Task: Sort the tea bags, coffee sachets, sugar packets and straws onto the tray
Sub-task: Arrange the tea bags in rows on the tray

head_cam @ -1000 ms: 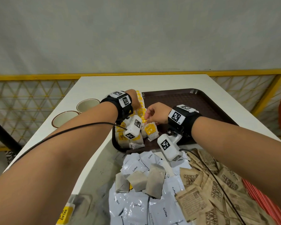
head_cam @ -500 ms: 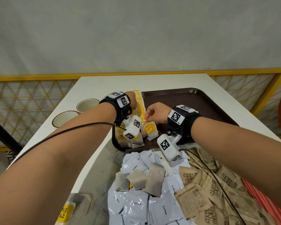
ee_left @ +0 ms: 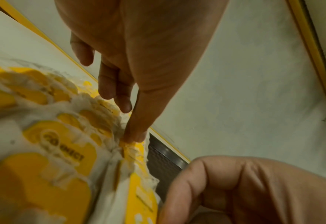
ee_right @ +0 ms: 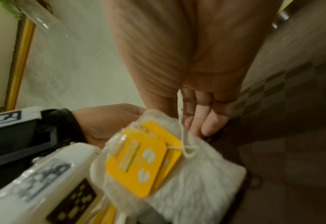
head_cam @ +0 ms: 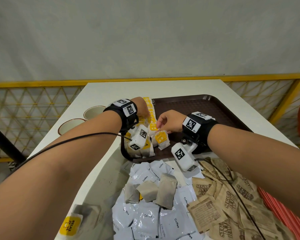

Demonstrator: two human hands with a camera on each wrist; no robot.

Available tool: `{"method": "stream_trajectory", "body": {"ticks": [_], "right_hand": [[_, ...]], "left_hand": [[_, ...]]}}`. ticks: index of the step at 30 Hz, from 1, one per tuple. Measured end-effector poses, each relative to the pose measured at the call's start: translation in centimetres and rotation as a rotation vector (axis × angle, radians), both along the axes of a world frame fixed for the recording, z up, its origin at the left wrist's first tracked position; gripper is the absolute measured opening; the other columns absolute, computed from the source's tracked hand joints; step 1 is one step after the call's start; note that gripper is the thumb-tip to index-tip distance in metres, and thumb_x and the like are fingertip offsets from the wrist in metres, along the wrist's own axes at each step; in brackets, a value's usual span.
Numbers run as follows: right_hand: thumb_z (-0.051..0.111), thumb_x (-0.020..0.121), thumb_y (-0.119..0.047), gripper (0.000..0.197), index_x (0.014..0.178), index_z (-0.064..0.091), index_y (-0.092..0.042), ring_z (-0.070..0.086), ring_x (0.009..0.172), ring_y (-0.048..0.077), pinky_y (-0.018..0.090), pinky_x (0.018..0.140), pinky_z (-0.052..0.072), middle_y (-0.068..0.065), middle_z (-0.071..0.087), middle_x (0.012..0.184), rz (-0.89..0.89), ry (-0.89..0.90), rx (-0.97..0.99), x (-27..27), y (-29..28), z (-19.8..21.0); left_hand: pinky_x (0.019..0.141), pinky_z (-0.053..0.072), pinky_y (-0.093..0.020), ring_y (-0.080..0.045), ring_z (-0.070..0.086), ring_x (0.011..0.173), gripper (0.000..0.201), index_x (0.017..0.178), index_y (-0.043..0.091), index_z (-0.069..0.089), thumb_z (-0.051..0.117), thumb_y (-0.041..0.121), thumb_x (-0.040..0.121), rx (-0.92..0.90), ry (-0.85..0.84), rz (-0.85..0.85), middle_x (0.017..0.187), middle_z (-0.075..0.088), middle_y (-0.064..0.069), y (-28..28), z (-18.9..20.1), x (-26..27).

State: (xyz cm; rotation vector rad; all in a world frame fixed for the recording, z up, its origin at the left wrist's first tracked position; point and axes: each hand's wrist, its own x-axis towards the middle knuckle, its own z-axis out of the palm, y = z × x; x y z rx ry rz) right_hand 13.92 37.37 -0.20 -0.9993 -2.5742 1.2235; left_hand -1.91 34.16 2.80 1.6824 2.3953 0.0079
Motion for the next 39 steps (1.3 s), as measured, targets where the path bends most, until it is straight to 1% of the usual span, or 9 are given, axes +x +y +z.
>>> {"method": "stream_trajectory", "body": {"ticks": [4, 6, 8, 9, 14, 17, 22, 30, 39], "right_hand": [[0.073, 0.078, -0.001, 0.017, 0.079, 0.063, -0.014, 0.056, 0.064, 0.011, 0.018, 0.057, 0.048, 0.000, 0.059, 0.072, 0.018, -0.051, 0.054, -0.2, 0.0, -0.2], [0.073, 0.077, -0.001, 0.016, 0.082, 0.064, -0.012, 0.056, 0.067, 0.011, 0.018, 0.058, 0.048, -0.001, 0.059, 0.072, 0.019, -0.057, 0.070, -0.4, 0.0, -0.3], [0.073, 0.077, -0.001, 0.016, 0.082, 0.064, -0.013, 0.056, 0.066, 0.010, 0.018, 0.058, 0.048, -0.002, 0.059, 0.072, 0.018, -0.060, 0.077, -0.4, 0.0, -0.2], [0.073, 0.077, -0.001, 0.016, 0.081, 0.064, -0.014, 0.056, 0.065, 0.010, 0.018, 0.058, 0.047, -0.003, 0.059, 0.072, 0.018, -0.063, 0.080, -0.4, 0.0, -0.2], [0.073, 0.078, -0.001, 0.022, 0.072, 0.061, -0.019, 0.055, 0.060, 0.007, 0.015, 0.053, 0.046, -0.003, 0.058, 0.070, 0.016, -0.071, 0.074, -0.4, 0.1, -0.2], [0.071, 0.078, 0.001, 0.023, 0.072, 0.060, -0.018, 0.055, 0.056, 0.008, 0.017, 0.051, 0.047, 0.000, 0.059, 0.069, -0.002, -0.066, 0.054, -0.4, 0.2, 0.0], [0.068, 0.078, 0.004, 0.022, 0.070, 0.059, -0.015, 0.052, 0.046, 0.007, 0.017, 0.044, 0.045, 0.002, 0.056, 0.065, -0.020, -0.071, 0.048, -0.6, 0.2, 0.2], [0.068, 0.080, 0.000, 0.021, 0.069, 0.059, -0.016, 0.051, 0.053, 0.010, 0.015, 0.045, 0.046, 0.002, 0.055, 0.065, -0.002, -0.084, 0.080, -0.8, 0.0, 0.1], [0.061, 0.082, 0.004, 0.023, 0.069, 0.059, -0.015, 0.051, 0.052, 0.011, 0.012, 0.041, 0.044, 0.003, 0.056, 0.064, 0.006, -0.096, 0.094, -0.8, -0.2, 0.2]], "left_hand": [[0.092, 0.048, -0.035, -0.026, 0.059, 0.107, 0.038, 0.112, 0.002, 0.066, 0.058, 0.034, 0.092, -0.046, 0.034, -0.030, 0.113, 0.064, -0.012, 0.1, -0.2, 0.4], [0.077, 0.048, -0.032, -0.024, 0.056, 0.092, 0.032, 0.096, 0.003, 0.066, 0.056, 0.033, 0.094, -0.079, 0.056, -0.041, 0.093, 0.062, -0.009, 0.3, -0.3, 0.4], [0.058, 0.041, -0.026, -0.020, 0.050, 0.077, 0.033, 0.071, 0.009, 0.055, 0.054, 0.033, 0.094, -0.090, 0.085, -0.033, 0.072, 0.049, -0.003, 0.4, -0.2, 0.6], [0.054, 0.037, -0.024, -0.019, 0.048, 0.074, 0.036, 0.066, 0.011, 0.049, 0.054, 0.033, 0.094, -0.094, 0.095, -0.026, 0.069, 0.045, -0.002, 0.4, -0.2, 0.6], [0.071, 0.040, -0.029, -0.021, 0.048, 0.083, 0.033, 0.073, 0.008, 0.051, 0.053, 0.033, 0.094, -0.122, 0.098, -0.036, 0.077, 0.050, -0.005, 0.6, -0.4, 0.2], [0.074, 0.041, -0.028, -0.020, 0.051, 0.087, 0.026, 0.079, 0.012, 0.055, 0.051, 0.032, 0.095, -0.124, 0.117, -0.045, 0.095, 0.055, -0.007, 0.6, -0.1, 0.3], [0.088, 0.044, -0.030, -0.023, 0.057, 0.105, 0.036, 0.116, 0.002, 0.063, 0.047, 0.029, 0.098, -0.096, 0.113, -0.064, 0.116, 0.062, -0.011, 0.5, 0.0, 0.5], [0.090, 0.045, -0.034, -0.028, 0.057, 0.113, 0.043, 0.115, 0.001, 0.065, 0.065, 0.034, 0.088, -0.055, 0.011, -0.039, 0.120, 0.062, -0.014, 0.0, 0.9, -0.1], [0.090, 0.052, -0.039, -0.026, 0.063, 0.101, 0.032, 0.103, 0.009, 0.071, 0.065, 0.035, 0.085, -0.198, 0.083, -0.103, 0.109, 0.068, -0.008, -0.1, 0.4, -0.3]]}}
